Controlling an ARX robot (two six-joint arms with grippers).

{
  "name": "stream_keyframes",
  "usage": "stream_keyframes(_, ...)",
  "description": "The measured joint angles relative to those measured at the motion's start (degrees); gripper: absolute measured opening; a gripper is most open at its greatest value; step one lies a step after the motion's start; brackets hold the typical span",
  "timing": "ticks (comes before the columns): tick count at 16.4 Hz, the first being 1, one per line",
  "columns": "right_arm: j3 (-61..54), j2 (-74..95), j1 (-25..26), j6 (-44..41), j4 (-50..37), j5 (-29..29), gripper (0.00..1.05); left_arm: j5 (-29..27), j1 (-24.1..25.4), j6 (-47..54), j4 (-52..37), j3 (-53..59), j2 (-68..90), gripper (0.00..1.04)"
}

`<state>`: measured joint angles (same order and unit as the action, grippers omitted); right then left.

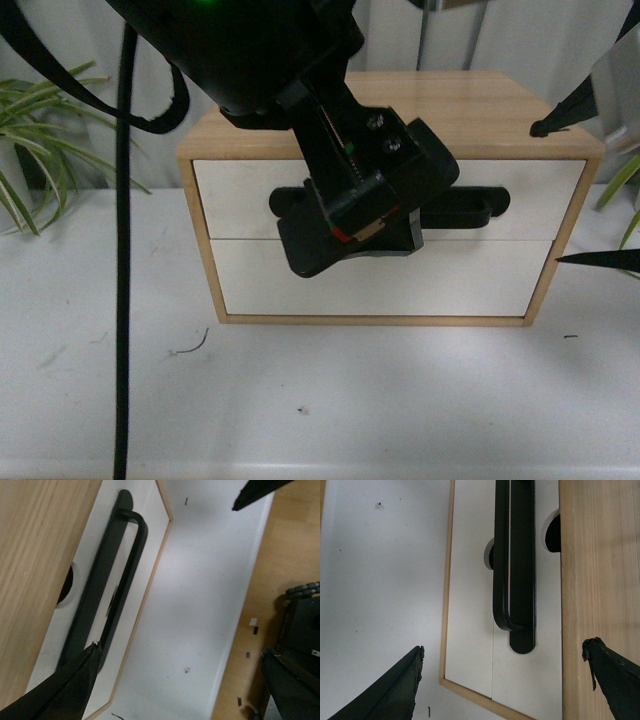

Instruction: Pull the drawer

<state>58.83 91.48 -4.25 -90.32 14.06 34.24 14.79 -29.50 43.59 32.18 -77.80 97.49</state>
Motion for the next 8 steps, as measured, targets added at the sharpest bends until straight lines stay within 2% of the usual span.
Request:
stream_keyframes(3, 0.7, 2.7, -1.2, -0.8, -0.4, -0.2, 0.98, -0.6, 0.1, -0.3, -5.2, -0.3, 4.0, 0.98)
stream_keyframes(8, 1.3, 6.0, -1.4, -0.6, -1.2, -0.2, 0.98, -1.1, 1.4, -1.4, -8.7, -0.3, 7.8, 0.98)
